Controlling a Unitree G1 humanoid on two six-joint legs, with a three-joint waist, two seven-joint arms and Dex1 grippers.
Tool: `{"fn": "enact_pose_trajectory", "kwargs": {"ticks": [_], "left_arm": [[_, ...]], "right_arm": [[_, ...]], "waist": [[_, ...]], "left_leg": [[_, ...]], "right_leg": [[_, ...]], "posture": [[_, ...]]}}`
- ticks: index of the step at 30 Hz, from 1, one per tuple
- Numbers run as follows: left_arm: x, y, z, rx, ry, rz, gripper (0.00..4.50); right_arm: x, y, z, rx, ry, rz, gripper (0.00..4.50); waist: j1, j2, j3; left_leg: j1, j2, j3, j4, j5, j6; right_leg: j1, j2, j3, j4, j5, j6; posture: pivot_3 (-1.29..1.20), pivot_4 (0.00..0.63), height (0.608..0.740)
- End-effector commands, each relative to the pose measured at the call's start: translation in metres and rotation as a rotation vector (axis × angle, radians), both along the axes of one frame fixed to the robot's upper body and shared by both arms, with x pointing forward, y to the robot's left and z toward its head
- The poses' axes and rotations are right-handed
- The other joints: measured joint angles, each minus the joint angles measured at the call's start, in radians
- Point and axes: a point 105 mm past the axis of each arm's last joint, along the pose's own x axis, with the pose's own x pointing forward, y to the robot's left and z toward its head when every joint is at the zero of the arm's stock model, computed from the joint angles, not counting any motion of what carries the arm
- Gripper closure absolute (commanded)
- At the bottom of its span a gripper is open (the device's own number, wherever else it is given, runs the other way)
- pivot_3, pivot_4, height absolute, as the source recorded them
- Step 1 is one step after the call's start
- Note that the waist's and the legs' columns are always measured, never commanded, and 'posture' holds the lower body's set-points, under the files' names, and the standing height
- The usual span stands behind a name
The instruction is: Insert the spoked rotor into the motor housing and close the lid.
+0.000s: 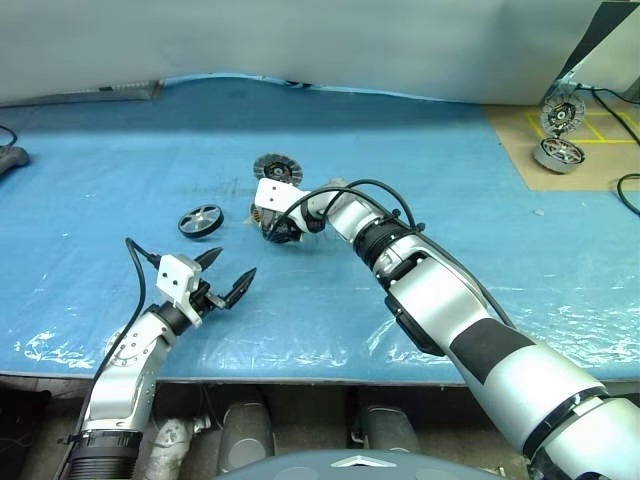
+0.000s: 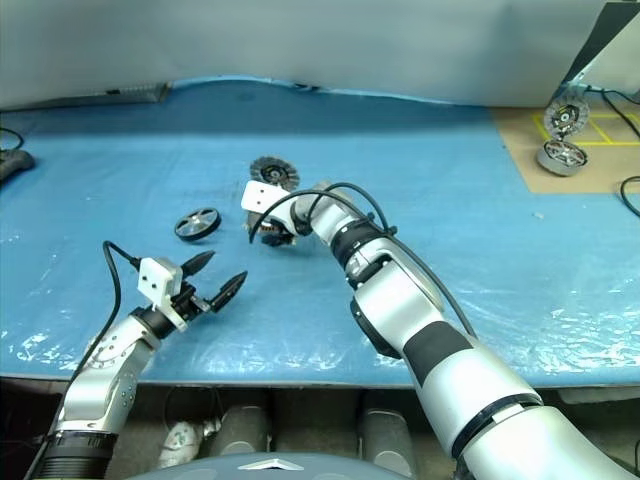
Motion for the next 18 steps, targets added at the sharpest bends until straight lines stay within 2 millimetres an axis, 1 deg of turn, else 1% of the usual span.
{"fn": "enact_pose_trajectory", "kwargs": {"ticks": [1,2,6,11,14,16,18], "left_arm": [[-0.002,0.001,0.003,0.005,-0.038,-0.005,0.00],[-0.002,0.000,0.002,0.005,-0.040,-0.007,0.00],[0.000,-0.001,-0.001,0.011,-0.046,-0.015,0.00],[0.002,-0.001,-0.004,0.010,-0.044,-0.024,0.00],[0.002,-0.003,-0.007,0.006,-0.037,-0.038,0.00],[0.001,-0.007,-0.010,0.002,-0.031,-0.058,0.00],[0.000,-0.010,-0.011,0.006,-0.029,-0.076,0.00]], "right_arm": [[0.000,-0.010,-0.013,-0.042,0.034,-0.027,2.42],[0.000,-0.011,-0.013,-0.042,0.034,-0.029,2.72],[-0.001,-0.016,-0.015,-0.044,0.063,-0.028,2.74],[-0.010,-0.031,-0.028,-0.061,0.129,0.002,2.74],[-0.024,-0.037,-0.035,-0.047,0.177,0.010,2.74],[-0.041,-0.040,-0.039,-0.039,0.207,-0.004,2.74],[-0.055,-0.042,-0.040,-0.023,0.227,-0.016,2.74]], "waist": [[0.000,0.000,0.000],[-0.001,0.000,0.000],[0.000,0.000,0.000],[0.008,0.000,0.000],[0.012,-0.002,-0.002],[0.016,-0.002,-0.002],[0.021,-0.004,-0.003]], "left_leg": [[0.000,0.000,0.000,0.000,0.000,0.000],[0.000,0.000,0.000,0.000,0.000,0.000],[0.002,0.001,0.001,0.000,0.000,0.000],[0.004,0.001,0.001,0.001,0.000,0.000],[0.005,0.002,0.001,0.001,0.000,0.001],[0.007,0.002,0.001,0.001,0.000,0.001],[0.008,0.002,0.001,0.000,0.000,0.000]], "right_leg": [[0.000,0.000,0.000,0.000,0.000,0.000],[0.000,0.000,0.000,0.000,0.000,0.000],[0.002,0.000,0.000,0.001,0.000,0.000],[0.006,0.000,-0.001,-0.001,0.000,0.000],[0.009,0.000,-0.002,-0.002,0.000,0.000],[0.011,0.000,-0.003,-0.003,0.000,0.000],[0.012,0.000,-0.003,-0.003,0.000,0.000]], "posture": [[0.00,0.150,0.740],[0.00,0.150,0.740],[0.00,0.150,0.740],[0.00,0.150,0.740],[0.00,0.150,0.740],[0.00,0.150,0.740],[0.00,0.150,0.740]]}}
